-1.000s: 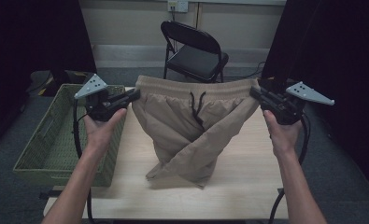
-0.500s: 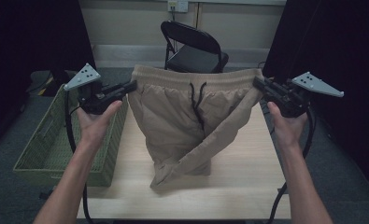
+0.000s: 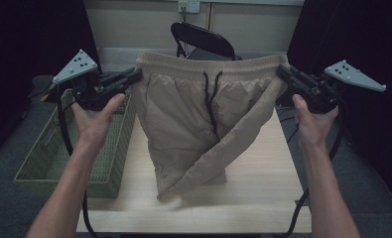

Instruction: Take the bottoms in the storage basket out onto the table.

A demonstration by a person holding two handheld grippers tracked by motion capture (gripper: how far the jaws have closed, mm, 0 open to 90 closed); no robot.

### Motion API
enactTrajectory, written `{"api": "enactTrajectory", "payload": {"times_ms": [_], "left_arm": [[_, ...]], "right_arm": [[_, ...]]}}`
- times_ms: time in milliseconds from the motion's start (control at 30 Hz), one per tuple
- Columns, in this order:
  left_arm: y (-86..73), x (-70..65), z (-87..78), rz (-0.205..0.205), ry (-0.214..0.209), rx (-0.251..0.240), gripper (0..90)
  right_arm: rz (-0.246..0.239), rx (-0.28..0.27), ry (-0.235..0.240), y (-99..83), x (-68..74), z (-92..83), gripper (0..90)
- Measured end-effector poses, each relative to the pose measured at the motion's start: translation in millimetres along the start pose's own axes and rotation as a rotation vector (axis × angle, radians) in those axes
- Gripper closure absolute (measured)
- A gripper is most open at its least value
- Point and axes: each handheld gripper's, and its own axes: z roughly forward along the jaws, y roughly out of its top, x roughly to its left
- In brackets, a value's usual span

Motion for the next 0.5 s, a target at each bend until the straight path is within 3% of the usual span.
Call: {"api": "enactTrajectory", "payload": {"times_ms": [133,333,400,433,467,500], "left_arm": [[-23.2,13.3,22.5,-0.040,0.018,0.050,85.2],[-52.6,35.4,64.4,-0.064,0.058,0.150,85.1],[-59.6,46.0,76.8,-0.079,0.071,0.162,84.6],[-64.9,52.5,82.7,-0.106,0.080,0.159,83.9],[-71.4,58.5,91.0,-0.106,0.096,0.190,81.8],[-74.8,61.5,94.8,-0.099,0.118,0.213,72.7]], "right_arm": [[0.015,0.043,-0.011,-18.7,-8.7,13.8,80.2],[0.043,0.149,-0.048,-55.3,-29.2,47.1,80.1],[0.064,0.183,-0.068,-68.1,-38.1,62.6,80.0],[0.076,0.186,-0.069,-72.4,-40.7,67.7,79.9],[0.088,0.201,-0.083,-78.4,-43.3,74.4,79.2],[0.070,0.245,-0.102,-85.1,-45.0,82.6,75.4]]}}
